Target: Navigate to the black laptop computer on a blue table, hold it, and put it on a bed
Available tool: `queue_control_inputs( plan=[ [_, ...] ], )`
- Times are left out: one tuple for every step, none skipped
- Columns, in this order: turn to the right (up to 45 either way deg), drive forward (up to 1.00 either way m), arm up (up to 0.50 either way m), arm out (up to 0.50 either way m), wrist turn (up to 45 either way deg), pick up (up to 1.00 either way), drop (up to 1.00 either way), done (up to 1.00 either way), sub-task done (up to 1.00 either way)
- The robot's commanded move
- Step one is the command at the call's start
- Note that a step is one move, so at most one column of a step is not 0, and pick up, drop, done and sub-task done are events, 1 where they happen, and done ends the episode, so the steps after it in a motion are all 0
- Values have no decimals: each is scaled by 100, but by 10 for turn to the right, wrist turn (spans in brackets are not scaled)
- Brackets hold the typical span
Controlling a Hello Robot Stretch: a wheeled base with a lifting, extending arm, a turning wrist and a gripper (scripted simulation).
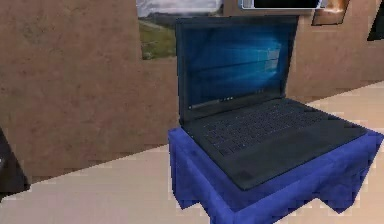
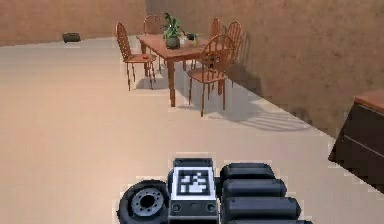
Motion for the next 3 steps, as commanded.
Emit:
queue_control_inputs(
  plan=[
    [-240,0,0,0,0,0,0,0,0],
    [0,70,0,0,0,0,0,0,0],
    [-450,0,0,0,0,0,0,0,0]
  ],
)
